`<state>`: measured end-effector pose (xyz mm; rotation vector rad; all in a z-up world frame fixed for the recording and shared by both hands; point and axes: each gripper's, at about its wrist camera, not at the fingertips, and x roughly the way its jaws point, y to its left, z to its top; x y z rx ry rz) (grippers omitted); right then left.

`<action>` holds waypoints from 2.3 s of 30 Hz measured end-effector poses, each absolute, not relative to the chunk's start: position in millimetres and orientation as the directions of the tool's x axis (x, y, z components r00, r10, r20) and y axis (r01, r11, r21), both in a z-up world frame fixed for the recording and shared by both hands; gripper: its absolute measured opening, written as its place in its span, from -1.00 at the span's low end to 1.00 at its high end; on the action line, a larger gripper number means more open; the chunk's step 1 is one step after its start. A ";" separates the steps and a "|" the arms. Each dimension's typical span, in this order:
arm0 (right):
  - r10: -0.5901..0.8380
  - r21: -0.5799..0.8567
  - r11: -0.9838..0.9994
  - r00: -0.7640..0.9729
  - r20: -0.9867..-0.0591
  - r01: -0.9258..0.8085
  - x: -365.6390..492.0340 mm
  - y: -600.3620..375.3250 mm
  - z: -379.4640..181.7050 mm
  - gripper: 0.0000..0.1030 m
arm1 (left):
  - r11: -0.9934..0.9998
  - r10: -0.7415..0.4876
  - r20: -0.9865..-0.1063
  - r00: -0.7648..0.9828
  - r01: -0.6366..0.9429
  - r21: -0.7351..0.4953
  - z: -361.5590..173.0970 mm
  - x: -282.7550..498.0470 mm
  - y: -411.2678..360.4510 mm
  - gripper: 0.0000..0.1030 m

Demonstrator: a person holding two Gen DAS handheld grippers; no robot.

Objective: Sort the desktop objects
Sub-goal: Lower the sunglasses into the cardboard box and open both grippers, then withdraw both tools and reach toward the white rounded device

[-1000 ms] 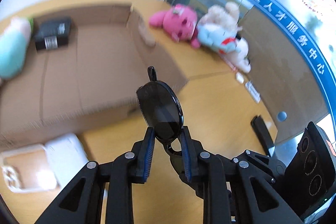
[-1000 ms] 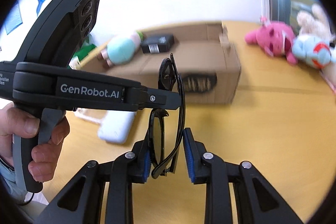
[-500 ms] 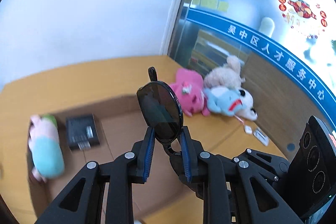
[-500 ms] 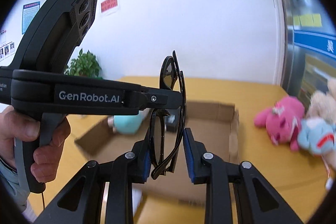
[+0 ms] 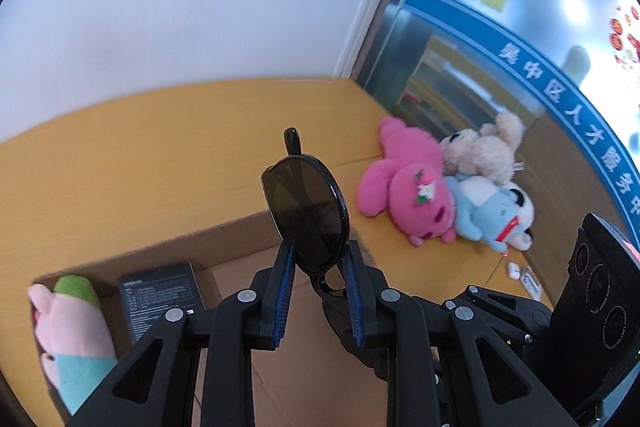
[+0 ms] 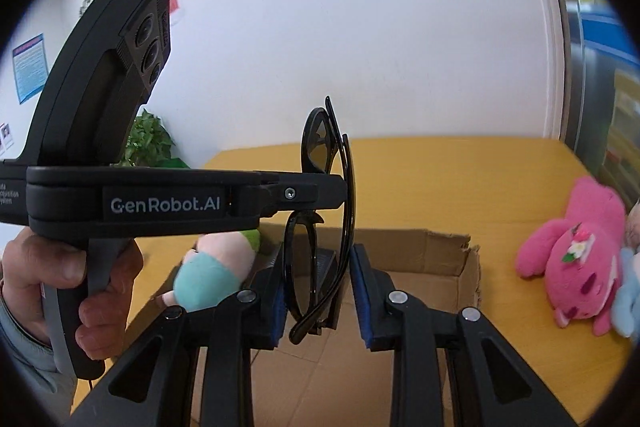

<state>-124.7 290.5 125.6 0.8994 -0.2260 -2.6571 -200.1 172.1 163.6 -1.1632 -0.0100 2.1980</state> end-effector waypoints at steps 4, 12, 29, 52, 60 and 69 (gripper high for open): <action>-0.360 0.304 -0.930 -0.667 -0.653 0.206 -166.5 296.0 71.5 -0.48 | -0.815 0.505 -0.805 -0.312 -0.480 -0.325 98.4 -234.4 180.4 -0.57; -0.393 0.397 -0.913 -0.472 -0.789 0.098 -208.2 297.2 -30.1 -0.48 | -0.859 0.395 -0.900 -0.185 -0.423 -0.290 3.9 -259.0 201.3 -0.57; -0.267 0.238 -0.963 -0.508 -0.819 0.124 -158.9 282.6 -2.7 0.11 | -0.878 0.418 -0.819 -0.394 -0.406 -0.252 90.2 -222.8 151.5 -0.13; -0.015 -0.080 -0.994 -0.828 -0.561 0.073 76.3 230.7 138.4 0.59 | -0.958 0.260 -0.451 -0.854 -0.287 -0.009 177.3 94.0 14.5 1.00; -0.075 -0.034 -0.993 -0.814 -0.576 0.115 94.2 230.0 130.7 0.60 | -0.952 0.289 -0.481 -0.828 -0.301 -0.053 165.2 114.5 17.8 1.00; -0.088 -0.032 -0.991 -0.797 -0.598 0.133 94.5 226.8 118.6 0.59 | -0.944 0.321 -0.506 -0.800 -0.316 -0.098 157.9 111.5 16.6 1.00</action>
